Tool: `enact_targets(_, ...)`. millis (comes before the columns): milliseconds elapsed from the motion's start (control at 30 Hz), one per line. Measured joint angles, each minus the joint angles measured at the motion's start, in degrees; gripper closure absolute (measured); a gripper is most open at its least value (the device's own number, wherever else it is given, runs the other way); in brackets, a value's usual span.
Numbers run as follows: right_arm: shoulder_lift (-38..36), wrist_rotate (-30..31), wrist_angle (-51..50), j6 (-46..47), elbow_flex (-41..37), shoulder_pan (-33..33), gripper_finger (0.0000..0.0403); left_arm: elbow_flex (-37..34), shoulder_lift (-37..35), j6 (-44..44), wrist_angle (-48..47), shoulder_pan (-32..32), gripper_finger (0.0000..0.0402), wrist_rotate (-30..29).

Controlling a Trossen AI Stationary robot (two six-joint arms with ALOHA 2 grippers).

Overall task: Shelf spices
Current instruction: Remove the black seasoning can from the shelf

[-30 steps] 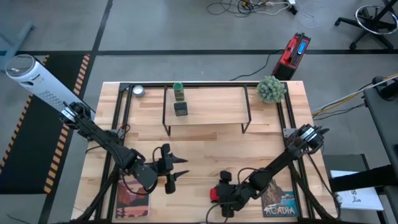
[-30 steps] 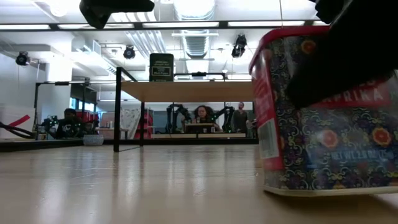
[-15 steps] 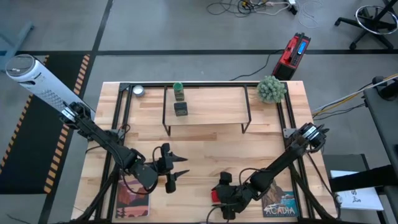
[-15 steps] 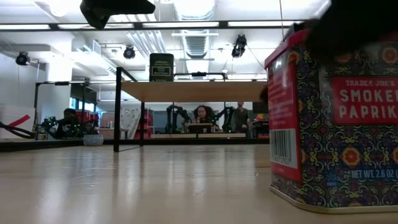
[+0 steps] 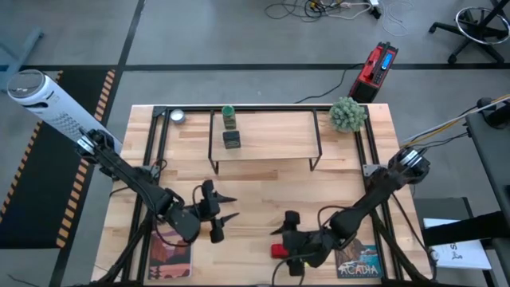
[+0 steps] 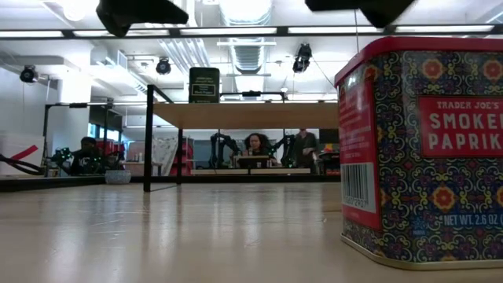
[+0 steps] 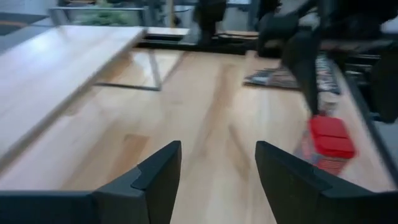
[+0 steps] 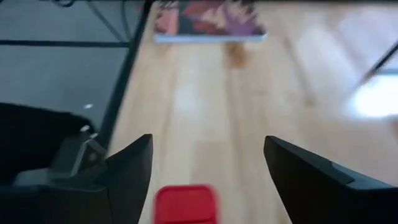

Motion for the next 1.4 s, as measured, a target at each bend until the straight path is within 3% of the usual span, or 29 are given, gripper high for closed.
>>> enact_targets(167, -2.6, 1.5, -3.0, -5.3, -0.1, -3.2, 0.0115, 0.1, -5.2, -4.7, -8.7, 0.4, 0.0218, -4.1)
enact_targets(500, -8.5, -1.0, -3.5, -19.9, -0.1, -13.6, 0.0139, 0.2, -16.4, -5.2, -19.1, 5.5, 0.0217, -4.6)
enact_targets(800, -12.5, -11.0, -2.9, -27.9, -0.1, -27.3, 0.0159, -0.9, -20.1, -5.0, -25.1, 11.7, 0.0221, -4.6)
enact_targets(967, -13.1, -21.8, -0.1, -29.4, -0.1, -36.2, 0.0161, -1.1, -20.9, -3.0, -25.9, 14.8, 0.0217, -4.6)
enact_targets(1267, -9.5, -37.9, 3.6, -30.6, 0.9, -48.4, 0.0139, -1.3, -21.5, 1.8, -26.1, 22.9, 0.0197, 0.6)
enact_targets(1400, -7.1, -39.8, 3.5, -32.1, 3.2, -50.9, 0.0134, -1.3, -21.4, 4.0, -26.3, 25.8, 0.0191, 1.7)
